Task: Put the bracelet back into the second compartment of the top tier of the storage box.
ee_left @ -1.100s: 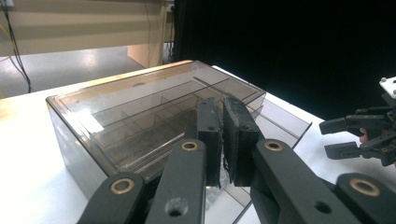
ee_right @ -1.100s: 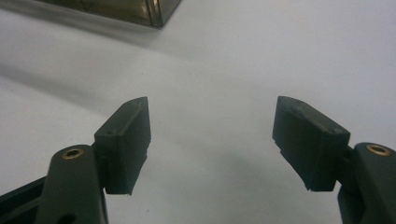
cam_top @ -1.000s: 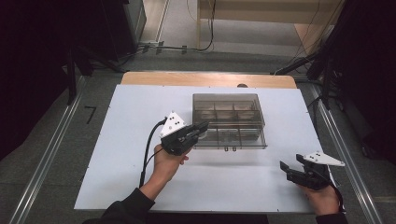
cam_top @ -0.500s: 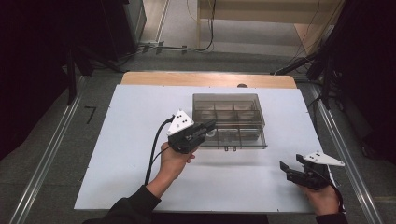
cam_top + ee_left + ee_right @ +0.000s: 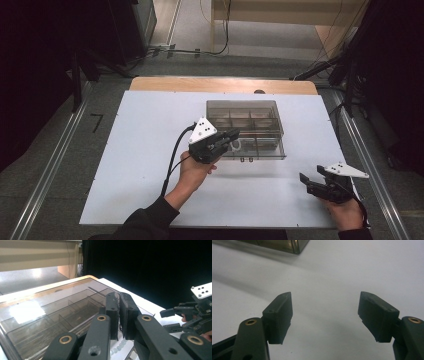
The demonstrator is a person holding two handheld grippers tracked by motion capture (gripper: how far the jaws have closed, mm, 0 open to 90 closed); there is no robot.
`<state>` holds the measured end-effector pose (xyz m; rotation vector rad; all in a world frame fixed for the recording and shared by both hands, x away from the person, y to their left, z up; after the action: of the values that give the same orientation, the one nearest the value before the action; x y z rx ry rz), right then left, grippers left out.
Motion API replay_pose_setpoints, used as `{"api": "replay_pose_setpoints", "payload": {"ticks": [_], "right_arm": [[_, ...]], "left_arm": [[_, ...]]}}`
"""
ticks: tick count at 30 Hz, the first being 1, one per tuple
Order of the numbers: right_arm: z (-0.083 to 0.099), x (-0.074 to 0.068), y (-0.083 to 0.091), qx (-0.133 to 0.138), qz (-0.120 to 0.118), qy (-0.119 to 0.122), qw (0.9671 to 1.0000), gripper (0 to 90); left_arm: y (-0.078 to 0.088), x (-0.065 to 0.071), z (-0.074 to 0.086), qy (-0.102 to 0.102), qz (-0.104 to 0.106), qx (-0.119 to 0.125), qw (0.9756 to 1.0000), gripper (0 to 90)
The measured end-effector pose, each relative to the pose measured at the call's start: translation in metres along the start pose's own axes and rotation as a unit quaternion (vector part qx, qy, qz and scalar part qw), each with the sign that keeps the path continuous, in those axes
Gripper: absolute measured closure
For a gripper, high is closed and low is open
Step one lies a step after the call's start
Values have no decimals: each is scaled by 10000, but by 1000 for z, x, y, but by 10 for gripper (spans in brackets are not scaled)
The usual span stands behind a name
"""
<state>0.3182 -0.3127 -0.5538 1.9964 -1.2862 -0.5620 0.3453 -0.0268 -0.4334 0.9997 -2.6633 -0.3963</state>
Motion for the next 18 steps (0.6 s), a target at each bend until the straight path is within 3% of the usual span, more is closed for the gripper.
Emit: {"api": "replay_pose_setpoints", "payload": {"ticks": [18], "right_arm": [[1, 0, -1, -36, -24, 7, 10000, 264]], "left_arm": [[-13, 10, 5, -22, 146, -138, 9998, 863]]}}
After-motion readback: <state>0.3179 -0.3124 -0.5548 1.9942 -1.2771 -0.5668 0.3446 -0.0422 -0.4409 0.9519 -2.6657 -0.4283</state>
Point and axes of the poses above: each handheld gripper's, and its own axes: y roughly backward along the jaws, z roughly out of its underside, x roughly to its right, the point moved 9 cm from there along -y, roughly forward along the jaws, and after that the axes turned 8 degrees about -x, right-handed, at the moved point
